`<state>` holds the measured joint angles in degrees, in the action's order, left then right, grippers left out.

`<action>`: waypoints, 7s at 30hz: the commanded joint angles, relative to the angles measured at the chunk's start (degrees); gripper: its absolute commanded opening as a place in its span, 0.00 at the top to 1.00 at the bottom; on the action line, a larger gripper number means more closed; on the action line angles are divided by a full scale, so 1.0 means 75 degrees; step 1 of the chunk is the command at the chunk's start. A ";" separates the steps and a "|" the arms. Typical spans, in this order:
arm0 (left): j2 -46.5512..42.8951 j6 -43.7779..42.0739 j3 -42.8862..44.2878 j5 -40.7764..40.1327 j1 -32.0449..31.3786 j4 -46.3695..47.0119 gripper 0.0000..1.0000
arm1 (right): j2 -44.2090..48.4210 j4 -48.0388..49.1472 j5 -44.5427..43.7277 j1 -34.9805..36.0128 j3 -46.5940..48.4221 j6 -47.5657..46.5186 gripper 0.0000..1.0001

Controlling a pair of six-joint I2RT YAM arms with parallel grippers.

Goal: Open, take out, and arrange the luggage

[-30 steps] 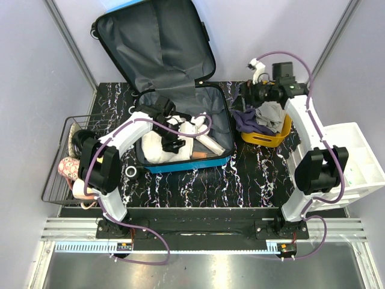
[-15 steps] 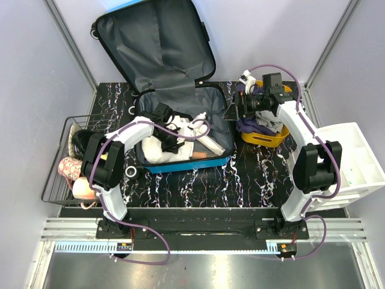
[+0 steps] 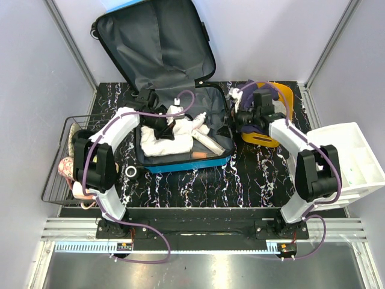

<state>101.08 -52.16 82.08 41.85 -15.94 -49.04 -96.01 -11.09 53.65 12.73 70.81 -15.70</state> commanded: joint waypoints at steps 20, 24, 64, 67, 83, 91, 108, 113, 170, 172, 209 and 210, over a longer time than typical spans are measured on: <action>0.1101 0.0650 0.1993 0.1885 0.0848 -0.0880 1.00 | -0.0849 0.5429 -0.1609 0.3470 -0.1567 -0.6929 0.00; 0.1078 0.0499 0.2016 0.1886 0.0884 -0.0973 1.00 | -0.1249 0.4587 -0.1563 0.3482 -0.0912 -0.7069 0.00; -0.1570 0.4189 0.1010 0.0737 0.1833 0.3022 0.06 | -0.0678 -0.2447 -0.1587 0.0472 0.4565 0.3404 1.00; -0.1653 0.4259 0.0775 0.0831 0.1833 0.3210 0.06 | -0.0256 -0.2447 -0.1773 -0.0207 0.3885 0.3641 1.00; -0.1617 0.4271 0.0634 0.0995 0.1634 0.3292 0.06 | 0.0636 -0.4005 -0.1340 -0.1662 0.4973 0.1288 1.00; -0.1688 0.4143 0.0633 0.0971 0.1470 0.3199 0.06 | -0.0041 -0.5011 -0.1879 -0.2681 0.5651 -0.0048 1.00; -0.1606 0.4084 0.0049 0.0608 0.1364 0.2870 0.07 | -0.5114 -0.5892 -0.3905 -0.3198 0.9601 -0.2945 0.96; -0.1653 0.3990 -0.0151 0.0398 0.1364 0.2859 0.06 | -0.5305 -0.5764 -0.3966 -0.3127 1.0328 -0.2232 0.14; 0.1994 0.4764 0.0727 -0.5394 -0.0183 0.2190 1.00 | -0.2375 -0.5916 -0.1728 -0.1991 0.7119 -0.1281 0.00; 0.1443 0.4728 0.0727 -0.4784 -0.0066 0.2167 1.00 | -0.2247 -0.5740 -0.1576 -0.1909 0.6990 -0.1258 0.00; 0.3583 -0.2489 0.5296 -0.1242 0.0228 -0.1231 0.01 | -0.0899 -0.3876 -0.1352 -0.0573 0.4095 -0.1246 0.00; 0.3690 -0.2618 0.5321 -0.1301 0.0204 -0.1243 0.01 | -0.0840 -0.3876 -0.1375 -0.0573 0.4048 -0.1269 0.00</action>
<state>124.60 -63.88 118.10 30.87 -13.63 -55.99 -107.11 -41.60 44.12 8.49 102.00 -25.04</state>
